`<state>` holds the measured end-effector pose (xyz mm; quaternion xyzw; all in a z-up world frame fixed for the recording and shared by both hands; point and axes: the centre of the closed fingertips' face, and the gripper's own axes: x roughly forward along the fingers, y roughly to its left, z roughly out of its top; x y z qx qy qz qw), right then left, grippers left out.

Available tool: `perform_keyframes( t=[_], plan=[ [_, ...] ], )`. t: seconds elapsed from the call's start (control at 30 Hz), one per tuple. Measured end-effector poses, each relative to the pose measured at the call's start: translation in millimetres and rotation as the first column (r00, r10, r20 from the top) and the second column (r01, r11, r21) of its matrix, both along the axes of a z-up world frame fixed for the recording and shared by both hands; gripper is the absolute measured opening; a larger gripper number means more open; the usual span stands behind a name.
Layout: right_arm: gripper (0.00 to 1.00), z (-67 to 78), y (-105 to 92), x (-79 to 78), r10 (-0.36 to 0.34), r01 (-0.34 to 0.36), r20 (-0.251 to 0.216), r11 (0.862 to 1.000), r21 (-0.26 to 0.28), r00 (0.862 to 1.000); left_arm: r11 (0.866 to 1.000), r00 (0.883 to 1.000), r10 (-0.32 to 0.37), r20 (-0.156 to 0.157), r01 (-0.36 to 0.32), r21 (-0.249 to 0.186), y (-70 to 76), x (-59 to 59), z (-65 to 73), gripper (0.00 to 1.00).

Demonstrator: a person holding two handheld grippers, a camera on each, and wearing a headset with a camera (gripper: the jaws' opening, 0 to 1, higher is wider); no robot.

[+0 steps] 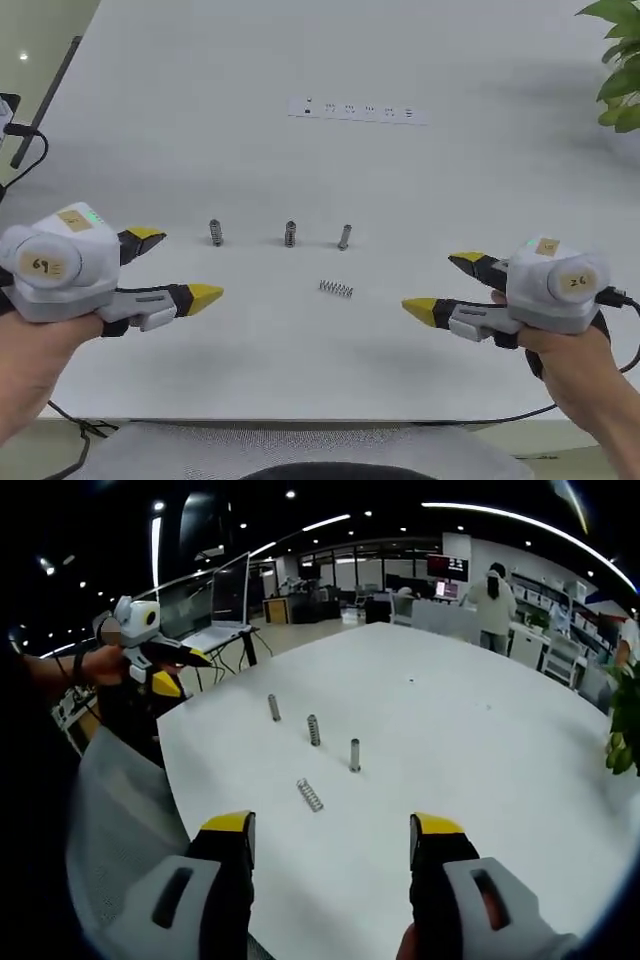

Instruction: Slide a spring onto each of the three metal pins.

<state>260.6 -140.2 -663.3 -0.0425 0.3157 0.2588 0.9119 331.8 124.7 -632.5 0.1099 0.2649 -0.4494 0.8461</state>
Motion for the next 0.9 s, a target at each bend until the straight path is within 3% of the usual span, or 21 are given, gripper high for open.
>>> perform_keyframes(
  t=[0.43, 0.9],
  plan=[
    [0.64, -2.9, -5.2, -17.3, -0.053, 0.053, -0.010, 0.998, 0.033, 0.999, 1.000, 1.000, -0.016, -0.004, 0.016, 0.001, -9.6, -0.7, -1.7, 0.59],
    [0.65, -1.6, -10.5, -21.7, -0.077, 0.078, -0.013, 0.996, 0.049, 0.997, 0.992, 0.993, -0.120, -0.019, 0.120, 0.025, -44.3, -3.1, -12.0, 0.59]
  ],
)
